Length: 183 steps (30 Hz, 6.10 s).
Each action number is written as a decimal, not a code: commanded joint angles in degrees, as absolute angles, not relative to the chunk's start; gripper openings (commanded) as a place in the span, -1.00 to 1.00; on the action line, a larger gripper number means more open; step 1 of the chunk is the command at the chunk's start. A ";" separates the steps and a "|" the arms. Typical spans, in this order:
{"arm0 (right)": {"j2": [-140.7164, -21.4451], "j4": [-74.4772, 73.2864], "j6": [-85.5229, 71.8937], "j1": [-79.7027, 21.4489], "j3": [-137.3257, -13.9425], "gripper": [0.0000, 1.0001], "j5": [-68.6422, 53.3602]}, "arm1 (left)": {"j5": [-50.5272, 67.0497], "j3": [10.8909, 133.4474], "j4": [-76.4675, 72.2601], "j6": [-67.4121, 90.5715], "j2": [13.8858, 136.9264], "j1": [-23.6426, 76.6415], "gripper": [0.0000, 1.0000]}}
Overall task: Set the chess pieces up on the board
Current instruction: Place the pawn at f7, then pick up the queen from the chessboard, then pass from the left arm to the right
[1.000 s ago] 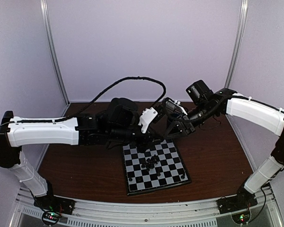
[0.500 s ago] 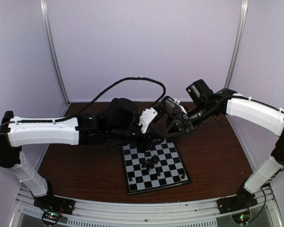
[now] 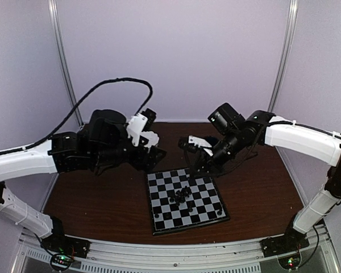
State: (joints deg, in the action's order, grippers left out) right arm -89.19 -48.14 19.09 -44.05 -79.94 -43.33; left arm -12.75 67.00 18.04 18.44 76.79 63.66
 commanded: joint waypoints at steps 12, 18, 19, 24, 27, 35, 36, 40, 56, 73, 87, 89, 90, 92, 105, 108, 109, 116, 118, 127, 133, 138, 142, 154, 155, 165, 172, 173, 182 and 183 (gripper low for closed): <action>-100.48 -43.49 33.71 -62.34 -76.66 -0.85 -19.88 | -28.69 55.46 22.73 27.52 58.73 58.52 0.63; -105.53 -43.70 33.57 -62.81 -78.85 -0.85 -19.59 | -28.73 55.08 24.11 28.44 58.16 58.53 0.63; -106.01 -43.79 33.57 -62.88 -79.21 -0.85 -19.40 | -28.67 54.72 23.88 28.59 57.88 58.51 0.63; -108.00 -43.52 33.24 -62.92 -80.16 -0.85 -19.61 | -29.00 53.55 23.18 28.83 56.94 58.48 0.63; -108.96 -43.31 32.92 -63.07 -80.72 -0.85 -19.61 | -29.00 53.45 23.04 28.91 57.02 58.48 0.63; -111.03 -43.26 32.61 -63.41 -81.82 -0.84 -18.92 | -28.59 53.68 23.06 28.70 57.78 58.53 0.63; -111.09 -43.10 32.53 -63.40 -81.82 -0.84 -18.87 | -28.49 53.70 23.05 28.66 57.86 58.53 0.63; -111.61 -42.98 32.48 -63.39 -81.89 -0.83 -18.59 | -28.55 53.55 22.98 28.56 58.09 58.52 0.63; -112.11 -42.79 32.00 -63.55 -82.18 -0.68 -18.65 | -27.46 53.79 22.62 28.56 59.71 58.52 0.63; -89.19 -48.91 31.94 -52.39 -74.10 -0.23 -20.54 | -16.18 64.33 30.42 30.16 72.16 58.67 0.25; -75.10 -36.96 23.28 -21.89 -58.66 -0.19 -31.44 | -4.64 95.94 49.96 43.42 112.30 69.84 0.05; -75.43 -36.98 23.57 -21.88 -58.75 -0.19 -32.07 | -3.15 98.62 51.75 45.46 116.45 70.44 0.03; -75.61 -37.16 23.96 -21.88 -58.79 -0.19 -32.30 | -2.66 99.93 52.85 46.09 117.95 70.67 0.02; -75.73 -37.35 24.41 -21.88 -58.75 -0.19 -32.81 | -2.48 101.59 54.47 47.05 119.77 70.93 0.02; -75.41 -37.70 25.04 -21.88 -58.52 -0.18 -34.31 | -0.49 105.42 55.95 46.65 125.11 71.13 -0.05; -75.33 -37.65 25.06 -21.90 -58.46 -0.18 -34.28 | -0.35 106.47 55.98 46.29 126.44 71.19 -0.11; -75.30 -37.65 25.05 -21.89 -58.45 -0.18 -34.28 | -0.33 106.90 55.99 46.10 126.89 71.13 -0.12; -75.32 -37.85 25.16 -21.88 -58.45 -0.19 -34.45 | -0.78 109.16 56.88 45.71 129.35 70.76 -0.16; -75.39 -37.82 25.23 -21.88 -58.40 -0.18 -34.53 | -0.74 109.48 56.89 45.70 129.92 70.51 -0.17; -75.42 -37.96 25.32 -21.88 -58.43 -0.19 -34.81 | 0.00 109.67 56.87 45.49 131.92 69.87 -0.41; -74.90 -38.37 25.32 -21.88 -58.57 -0.20 -34.89 | 0.89 108.33 57.05 43.25 129.16 69.91 -0.56; -72.70 -38.91 23.75 -21.27 -59.63 -0.20 -36.12 | -3.51 103.08 51.84 35.08 120.87 69.82 -0.63; -73.32 -39.92 18.70 -19.12 -63.66 -0.21 -40.99 | -3.12 93.66 39.61 29.92 111.61 69.81 -0.68; -83.38 -52.32 15.88 -25.90 -76.14 0.17 -64.19 | -0.09 72.70 8.61 20.99 95.21 69.86 -0.65; -83.74 -52.49 15.63 -27.16 -76.52 0.20 -64.30 | -0.01 71.76 7.21 20.70 94.57 69.82 -0.65; -89.74 -52.16 12.14 -33.46 -77.71 0.22 -65.38 | 2.86 65.49 -1.82 18.97 89.36 69.85 -0.67; -93.66 -53.39 11.86 -36.83 -80.54 0.14 -66.46 | 4.10 64.46 -2.98 17.50 88.50 69.95 -0.66; -93.95 -53.20 11.72 -37.03 -80.63 0.12 -67.58 | 4.18 64.58 -2.87 17.45 88.46 69.88 -0.67; -94.59 -51.91 10.38 -37.35 -80.09 -0.40 -71.68 | 3.69 64.42 -2.71 16.91 88.23 69.94 -0.67; -94.45 -51.68 10.30 -37.34 -79.92 -0.46 -71.83 | 3.65 64.42 -2.72 16.88 88.26 69.89 -0.67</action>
State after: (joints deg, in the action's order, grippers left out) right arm -94.32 -52.45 10.48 -37.17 -79.26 -68.99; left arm 3.49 64.82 0.19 18.09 89.76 70.17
